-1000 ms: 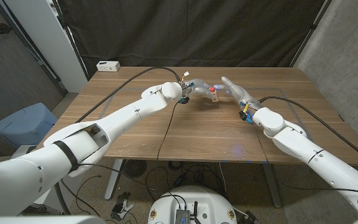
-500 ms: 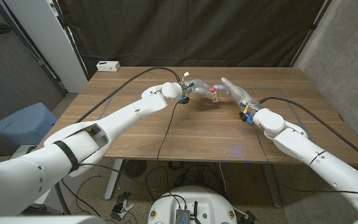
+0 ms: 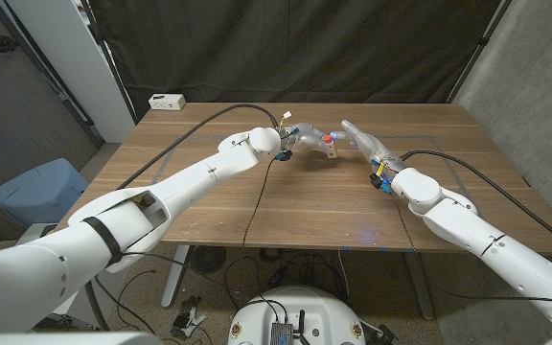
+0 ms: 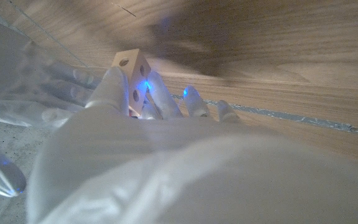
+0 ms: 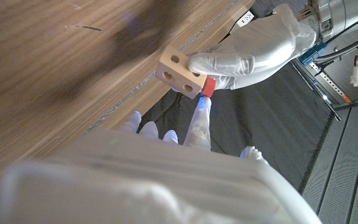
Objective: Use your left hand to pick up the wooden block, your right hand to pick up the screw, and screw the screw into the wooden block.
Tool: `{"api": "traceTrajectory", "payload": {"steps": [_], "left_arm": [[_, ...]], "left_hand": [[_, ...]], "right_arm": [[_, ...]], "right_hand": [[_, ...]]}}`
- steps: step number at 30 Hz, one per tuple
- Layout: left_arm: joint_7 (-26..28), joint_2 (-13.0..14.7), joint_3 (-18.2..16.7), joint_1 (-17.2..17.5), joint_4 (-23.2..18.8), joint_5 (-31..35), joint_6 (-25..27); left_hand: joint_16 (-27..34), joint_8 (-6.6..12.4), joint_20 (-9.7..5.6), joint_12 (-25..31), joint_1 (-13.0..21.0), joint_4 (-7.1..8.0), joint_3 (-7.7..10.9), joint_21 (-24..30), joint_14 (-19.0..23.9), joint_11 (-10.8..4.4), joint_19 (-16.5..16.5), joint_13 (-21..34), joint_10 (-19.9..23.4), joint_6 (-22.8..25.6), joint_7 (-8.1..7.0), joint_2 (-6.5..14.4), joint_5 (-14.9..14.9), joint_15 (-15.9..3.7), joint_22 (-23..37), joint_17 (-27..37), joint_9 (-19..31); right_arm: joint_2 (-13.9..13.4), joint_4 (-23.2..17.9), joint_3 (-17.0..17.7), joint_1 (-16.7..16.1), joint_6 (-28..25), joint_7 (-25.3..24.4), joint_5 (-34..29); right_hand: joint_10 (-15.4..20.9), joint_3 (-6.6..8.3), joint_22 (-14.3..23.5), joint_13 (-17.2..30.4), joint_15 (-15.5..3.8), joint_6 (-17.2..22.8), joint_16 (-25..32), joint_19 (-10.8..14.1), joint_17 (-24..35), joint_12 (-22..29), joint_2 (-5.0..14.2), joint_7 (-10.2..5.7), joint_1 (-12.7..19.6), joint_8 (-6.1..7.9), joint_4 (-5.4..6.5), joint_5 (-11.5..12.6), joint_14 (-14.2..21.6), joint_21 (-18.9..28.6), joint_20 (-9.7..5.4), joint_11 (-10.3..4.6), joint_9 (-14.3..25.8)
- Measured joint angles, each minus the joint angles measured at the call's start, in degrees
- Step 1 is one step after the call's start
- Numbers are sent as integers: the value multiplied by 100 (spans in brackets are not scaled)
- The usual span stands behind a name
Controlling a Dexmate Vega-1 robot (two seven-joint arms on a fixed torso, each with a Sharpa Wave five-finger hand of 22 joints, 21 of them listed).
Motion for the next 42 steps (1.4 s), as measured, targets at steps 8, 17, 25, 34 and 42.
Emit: {"api": "traceTrajectory", "payload": {"steps": [8, 17, 25, 34, 42], "left_arm": [[-5, -7, 0, 4, 15, -11, -12], [-9, -8, 0, 4, 17, -23, -29], [-13, -33, 7, 4, 58, -28, -43], [-21, -73, 20, -27, 126, -35, -83], [-32, -96, 31, -47, 175, -36, -107]], "left_hand": [[0, -1, 0, 0, 21, -2, -2, 0, 0, 0, 0, 6, 0, -1, 1, -21, 0, 0, 0, 0, 2], [0, -9, 0, -1, 13, -3, -3, 0, 0, 0, 0, 5, 0, -2, 2, -13, 0, 0, 0, 0, 4], [0, -8, 0, -1, 3, -7, -7, 0, 0, 0, 0, 15, 0, -12, 12, -3, -1, 0, 0, 0, 5], [0, -9, 0, -1, -18, 4, 4, 0, 0, 0, 0, 40, 0, -11, 11, -10, -3, 0, 0, 0, 4], [0, 10, 0, -1, -17, 4, 4, 0, 0, 0, 0, 40, 0, 2, -1, -9, -3, 0, 0, 0, 2]], "right_arm": [[-37, -65, 18, -46, -21, -9, 0], [-86, -178, 41, -119, -25, -11, 0], [-109, -242, 42, -159, -52, -19, 7], [-115, -310, 29, -201, -66, 13, 18], [-112, -341, 24, -236, -69, 14, 30]], "right_hand": [[0, 24, 0, 0, 0, 0, 0, 0, 0, 0, 0, 0, 0, 0, 24, 22, 0, 0, 0, 0, 0], [0, 24, 0, 0, 0, -1, 0, 0, 0, 0, 0, 0, 0, 0, 24, 22, 0, 0, 0, 0, -1], [0, 24, 0, 0, 0, -1, 0, 0, 0, 0, 0, 0, 0, -1, 23, 22, 0, 0, 0, 0, -2], [0, 24, 0, 0, 0, -1, 0, 0, 0, 0, 0, 0, 0, -1, 23, 22, 0, 0, 0, 0, 0], [0, 24, 0, 0, 0, 31, 0, 32, -30, 0, 0, 32, 0, -1, 23, 22, 0, 0, 32, 0, 0]]}}
